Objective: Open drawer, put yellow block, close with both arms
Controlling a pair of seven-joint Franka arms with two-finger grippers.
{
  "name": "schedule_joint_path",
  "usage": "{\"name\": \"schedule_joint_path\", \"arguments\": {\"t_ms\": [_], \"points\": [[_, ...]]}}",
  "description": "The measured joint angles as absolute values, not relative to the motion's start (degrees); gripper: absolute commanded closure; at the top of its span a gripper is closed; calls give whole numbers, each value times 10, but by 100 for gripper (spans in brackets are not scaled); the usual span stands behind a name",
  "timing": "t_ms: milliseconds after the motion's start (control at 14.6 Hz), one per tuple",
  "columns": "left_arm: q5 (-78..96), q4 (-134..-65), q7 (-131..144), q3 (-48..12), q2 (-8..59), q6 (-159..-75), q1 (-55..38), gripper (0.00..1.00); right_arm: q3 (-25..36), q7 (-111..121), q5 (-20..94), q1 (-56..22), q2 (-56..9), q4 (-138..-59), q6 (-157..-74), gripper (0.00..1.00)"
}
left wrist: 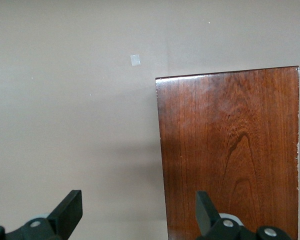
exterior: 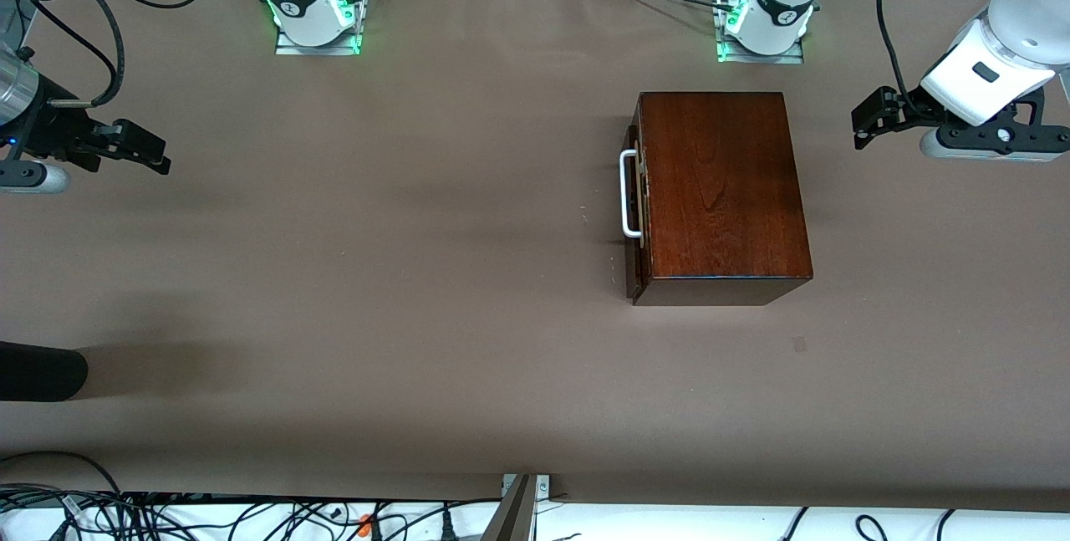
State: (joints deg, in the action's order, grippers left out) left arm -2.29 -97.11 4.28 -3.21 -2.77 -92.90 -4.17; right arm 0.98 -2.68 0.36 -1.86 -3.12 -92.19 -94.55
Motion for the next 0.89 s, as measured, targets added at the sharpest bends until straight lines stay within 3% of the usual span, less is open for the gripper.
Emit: {"name": "schedule_joint_path", "arguments": {"t_ms": [889], "points": [[-23,-971,43,-51,-27,-929,-44,0,10,-27,4,-19,-31,-922,-945,0]]}}
